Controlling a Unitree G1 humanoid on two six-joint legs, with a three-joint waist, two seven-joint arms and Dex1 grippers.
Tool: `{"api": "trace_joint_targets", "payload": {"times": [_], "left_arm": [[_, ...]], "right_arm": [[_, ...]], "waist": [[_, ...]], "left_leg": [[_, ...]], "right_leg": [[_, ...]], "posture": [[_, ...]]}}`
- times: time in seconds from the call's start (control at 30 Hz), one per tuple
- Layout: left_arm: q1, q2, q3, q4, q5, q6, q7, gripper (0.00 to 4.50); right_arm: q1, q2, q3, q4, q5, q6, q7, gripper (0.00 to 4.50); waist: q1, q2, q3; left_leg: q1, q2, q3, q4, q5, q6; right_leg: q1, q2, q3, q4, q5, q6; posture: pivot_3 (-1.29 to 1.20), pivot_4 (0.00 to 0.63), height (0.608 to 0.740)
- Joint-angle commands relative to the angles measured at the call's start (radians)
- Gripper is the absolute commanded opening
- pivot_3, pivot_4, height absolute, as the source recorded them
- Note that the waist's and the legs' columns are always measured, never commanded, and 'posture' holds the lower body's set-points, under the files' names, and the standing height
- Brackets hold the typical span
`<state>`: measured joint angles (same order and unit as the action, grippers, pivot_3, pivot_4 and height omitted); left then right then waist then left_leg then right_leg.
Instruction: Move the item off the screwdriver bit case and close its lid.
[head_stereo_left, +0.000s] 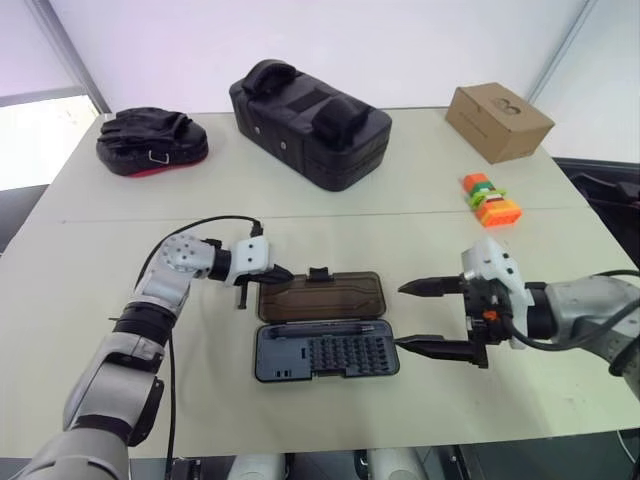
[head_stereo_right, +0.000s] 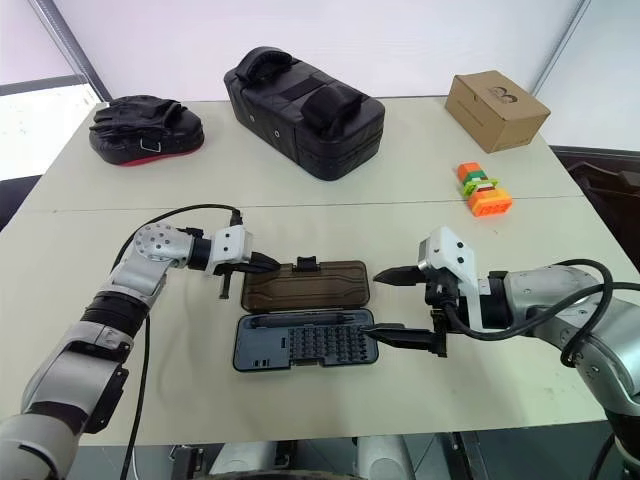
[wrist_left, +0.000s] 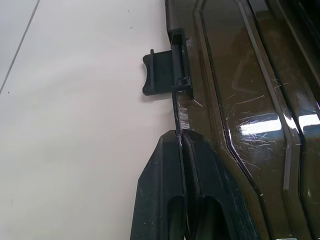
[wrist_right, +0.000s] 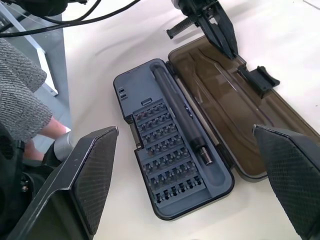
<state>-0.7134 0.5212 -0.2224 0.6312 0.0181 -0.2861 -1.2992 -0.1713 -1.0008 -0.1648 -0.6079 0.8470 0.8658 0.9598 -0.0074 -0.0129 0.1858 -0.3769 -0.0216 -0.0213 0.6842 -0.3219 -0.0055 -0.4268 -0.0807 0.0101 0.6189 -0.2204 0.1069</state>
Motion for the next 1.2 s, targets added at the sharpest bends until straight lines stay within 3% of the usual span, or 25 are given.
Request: {"api": "trace_joint_targets", "payload": {"times": [0.03, 0.23, 0.4, 0.57, 0.7, 0.8, 0.93, 1.1, 1.2], "left_arm": [[-0.004, 0.01, -0.012, -0.012, 0.012, 0.008, 0.006, 1.41], [-0.019, -0.021, 0.032, -0.009, -0.012, 0.043, 0.108, 4.45], [-0.002, -0.02, 0.169, -0.157, -0.21, 0.315, 0.119, 4.45], [0.066, 0.064, 0.248, -0.462, -0.404, 0.631, 0.084, 4.45], [0.199, 0.16, 0.248, -0.771, -0.529, 0.838, 0.076, 4.45], [0.35, 0.235, 0.244, -0.963, -0.563, 0.894, 0.075, 4.45], [0.483, 0.274, 0.246, -1.081, -0.576, 0.9, 0.099, 2.58], [0.66, 0.293, 0.162, -1.142, -0.442, 0.749, 0.131, 0.04], [0.715, 0.274, 0.1, -1.125, -0.357, 0.649, 0.162, 0.04]], "right_arm": [[-0.01, -0.007, -0.003, -0.008, -0.007, -0.022, 0.008, 4.5], [-0.013, -0.006, 0.0, -0.004, -0.025, -0.028, 0.017, 4.5], [-0.02, -0.009, -0.003, 0.008, -0.029, -0.028, 0.028, 4.5], [-0.069, 0.02, -0.032, 0.065, 0.013, -0.014, 0.021, 4.5], [-0.128, 0.031, -0.009, 0.158, -0.031, -0.04, 0.026, 4.5], [-0.192, 0.058, 0.058, 0.238, -0.137, -0.114, 0.008, 4.5], [-0.261, 0.102, 0.135, 0.304, -0.231, -0.164, -0.01, 4.5], [-0.348, 0.207, 0.246, 0.421, -0.385, -0.265, -0.063, 4.5], [-0.383, 0.272, 0.275, 0.478, -0.416, -0.287, -0.062, 4.5]], "waist": [[0.0, 0.0, 0.0], [0.0, 0.0, 0.0], [-0.002, -0.001, 0.001], [-0.008, 0.0, 0.0], [-0.006, 0.0, 0.0], [-0.008, 0.0, 0.001], [-0.003, 0.0, 0.001], [-0.007, 0.001, 0.001], [-0.003, 0.001, 0.001]], "left_leg": [[0.0, 0.0, 0.0, 0.0, 0.0, 0.0], [0.0, 0.0, 0.0, 0.0, 0.0, 0.0], [0.0, 0.0, 0.0, 0.001, 0.0, 0.0], [0.001, 0.001, 0.0, 0.0, 0.0, 0.0], [0.002, 0.001, 0.0, 0.0, 0.0, 0.0], [0.001, 0.001, 0.001, 0.0, 0.0, 0.0], [0.002, 0.001, 0.001, 0.0, 0.0, 0.0], [0.002, 0.001, 0.002, 0.0, 0.0, 0.0], [0.002, 0.001, 0.002, 0.0, 0.0, -0.001]], "right_leg": [[0.0, 0.0, 0.0, 0.0, 0.0, 0.0], [0.0, 0.0, 0.0, 0.0, 0.0, 0.0], [0.0, 0.0, 0.0, 0.0, 0.0, 0.0], [0.0, 0.001, 0.001, 0.001, 0.0, 0.0], [0.001, 0.0, 0.001, 0.001, 0.0, 0.0], [0.0, 0.0, 0.002, 0.0, 0.0, 0.0], [0.0, 0.0, 0.002, 0.001, 0.0, 0.0], [0.0, 0.0, 0.003, 0.0, 0.0, -0.001], [0.0, 0.0, 0.003, 0.0, 0.0, -0.001]], "posture": [[0.0, 0.15, 0.74], [0.0, 0.15, 0.74], [0.0, 0.15, 0.74], [0.0, 0.15, 0.74], [0.0, 0.15, 0.74], [0.0, 0.15, 0.74], [0.0, 0.15, 0.74], [0.0, 0.15, 0.74], [0.0, 0.15, 0.74]]}}
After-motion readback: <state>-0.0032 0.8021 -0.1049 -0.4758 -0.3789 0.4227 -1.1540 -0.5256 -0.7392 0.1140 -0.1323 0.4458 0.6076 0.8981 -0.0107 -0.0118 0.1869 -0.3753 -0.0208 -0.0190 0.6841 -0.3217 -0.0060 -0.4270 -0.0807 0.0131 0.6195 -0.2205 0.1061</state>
